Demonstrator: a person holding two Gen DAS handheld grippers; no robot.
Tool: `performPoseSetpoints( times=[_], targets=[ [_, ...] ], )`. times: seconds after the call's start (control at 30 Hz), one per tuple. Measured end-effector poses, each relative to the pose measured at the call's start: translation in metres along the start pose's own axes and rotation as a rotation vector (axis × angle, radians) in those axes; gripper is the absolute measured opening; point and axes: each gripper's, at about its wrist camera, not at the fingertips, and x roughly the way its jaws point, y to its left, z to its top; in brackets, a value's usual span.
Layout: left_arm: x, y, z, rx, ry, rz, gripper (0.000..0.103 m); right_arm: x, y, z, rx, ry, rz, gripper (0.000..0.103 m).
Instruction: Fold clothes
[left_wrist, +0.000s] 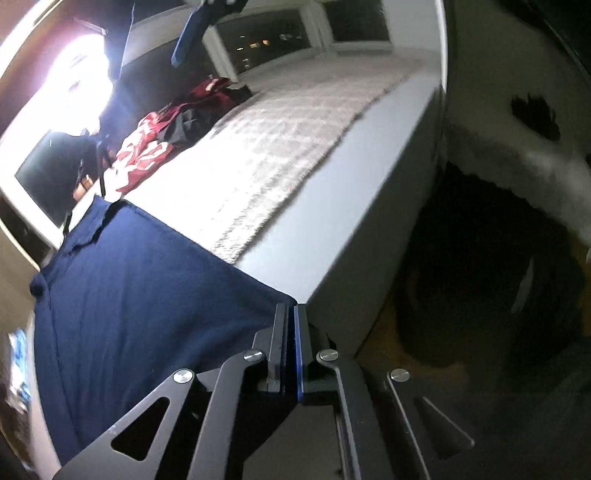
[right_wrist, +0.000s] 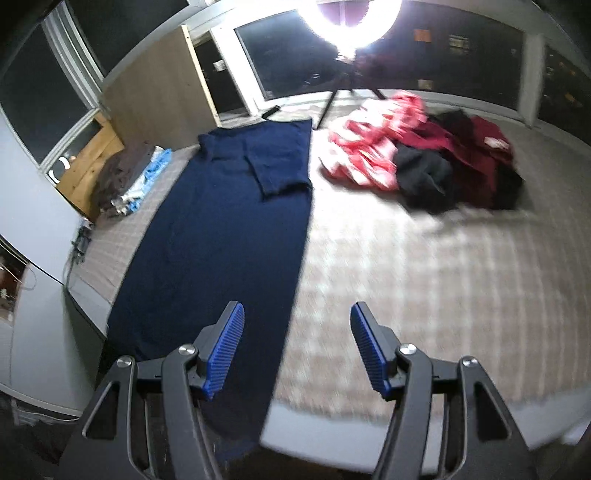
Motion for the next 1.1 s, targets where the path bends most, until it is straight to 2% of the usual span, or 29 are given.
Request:
performPoseSetpoints(
  times=[0.13,0.23,0.37,0.6,0.73,0.77,0.83,0.87,0.93,0.97,1.1],
  targets=[
    [-0.028,0.038,0.002,-0.207,-0.065,-0.073,0.002,0.058,-0.007,0.072,0.010,0.032,0.059,0.059],
    [-0.054,0.069,-0.004,-0.362,-0.124,-0.114,0.002,0.118,-0.004,0.122,-0.031,0.081,0.015,0.059],
    [-0.072,0.098,-0.016,-0.490,-0.152,-0.103,0.002,0.191,-0.005,0.170,-0.032,0.147,-0.025,0.059],
    [-0.072,0.115,-0.033,-0.569,-0.115,-0.052,0.002,0.275,-0.015,0.221,0.017,0.209,-0.058,0.059],
    [-0.060,0.126,-0.036,-0.584,-0.063,-0.010,0.002,0.306,-0.014,0.227,0.005,0.279,-0.069,0.059],
    [-0.058,0.129,-0.037,-0.593,-0.047,-0.003,0.002,0.310,-0.013,0.226,-0.001,0.289,-0.061,0.056],
    [-0.054,0.135,-0.038,-0.608,-0.011,0.013,0.002,0.312,-0.004,0.227,-0.043,0.301,-0.055,0.012],
    [-0.053,0.137,-0.040,-0.615,0.012,0.023,0.002,0.314,0.001,0.227,-0.056,0.322,-0.043,0.004],
    [-0.053,0.139,-0.041,-0.619,0.054,0.054,0.002,0.310,0.007,0.232,-0.057,0.317,-0.075,0.004],
    [-0.055,0.140,-0.042,-0.618,0.075,0.073,0.002,0.305,0.012,0.237,-0.047,0.305,-0.057,0.004],
    [-0.073,0.145,-0.046,-0.650,0.050,0.072,0.002,0.284,0.036,0.255,-0.045,0.249,-0.009,0.004]
  ],
)
